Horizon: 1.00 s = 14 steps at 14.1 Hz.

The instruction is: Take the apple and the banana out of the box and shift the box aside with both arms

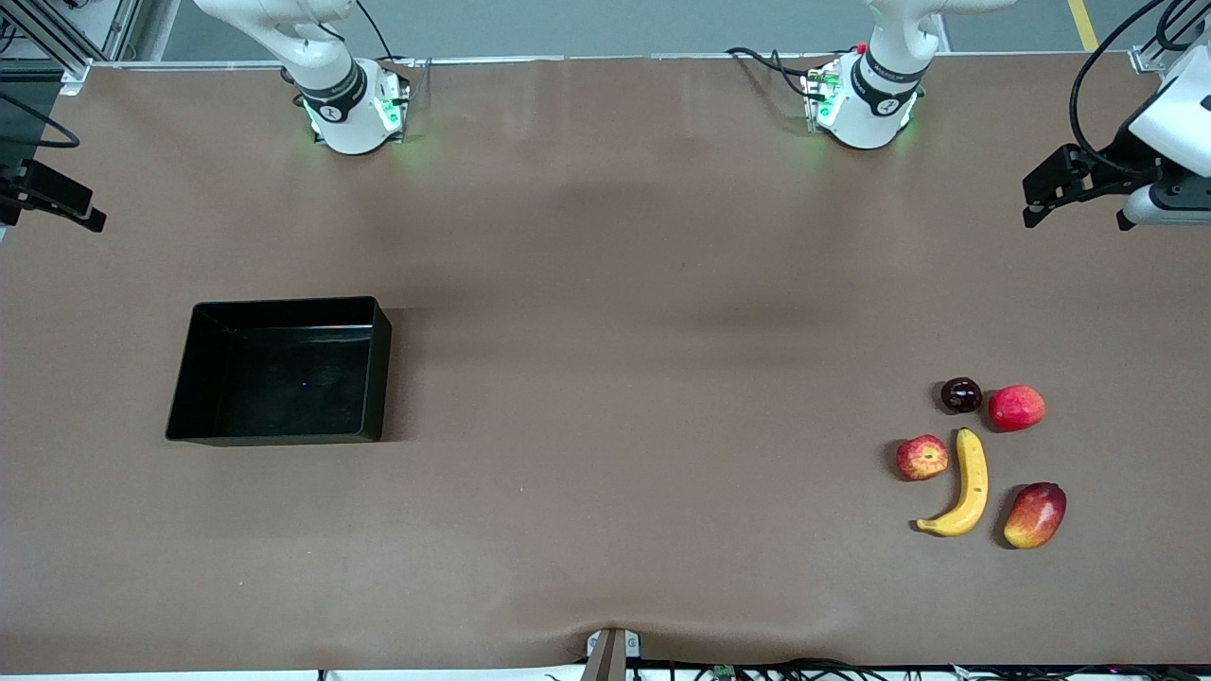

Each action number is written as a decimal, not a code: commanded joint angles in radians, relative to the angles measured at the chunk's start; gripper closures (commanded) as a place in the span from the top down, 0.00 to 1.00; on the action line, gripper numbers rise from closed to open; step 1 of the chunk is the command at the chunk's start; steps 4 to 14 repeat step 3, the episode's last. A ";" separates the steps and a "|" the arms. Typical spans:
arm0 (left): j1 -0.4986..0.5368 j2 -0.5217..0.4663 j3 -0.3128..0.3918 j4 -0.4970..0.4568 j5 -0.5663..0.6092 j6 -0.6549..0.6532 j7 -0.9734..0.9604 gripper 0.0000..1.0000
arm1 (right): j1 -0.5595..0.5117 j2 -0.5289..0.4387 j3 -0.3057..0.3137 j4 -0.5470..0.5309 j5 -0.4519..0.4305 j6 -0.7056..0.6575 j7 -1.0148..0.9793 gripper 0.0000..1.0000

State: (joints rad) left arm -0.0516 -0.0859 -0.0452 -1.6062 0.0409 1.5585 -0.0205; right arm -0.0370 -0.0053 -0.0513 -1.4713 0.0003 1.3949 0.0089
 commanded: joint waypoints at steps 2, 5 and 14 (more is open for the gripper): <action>0.002 0.023 0.005 0.038 -0.041 -0.005 0.001 1.00 | -0.011 -0.013 0.005 -0.009 -0.003 -0.010 -0.009 1.00; 0.002 0.032 0.005 0.038 -0.041 -0.005 -0.001 1.00 | -0.011 -0.013 0.005 -0.009 -0.003 -0.010 -0.009 1.00; 0.002 0.032 0.005 0.038 -0.041 -0.005 -0.001 1.00 | -0.011 -0.013 0.005 -0.009 -0.003 -0.010 -0.009 1.00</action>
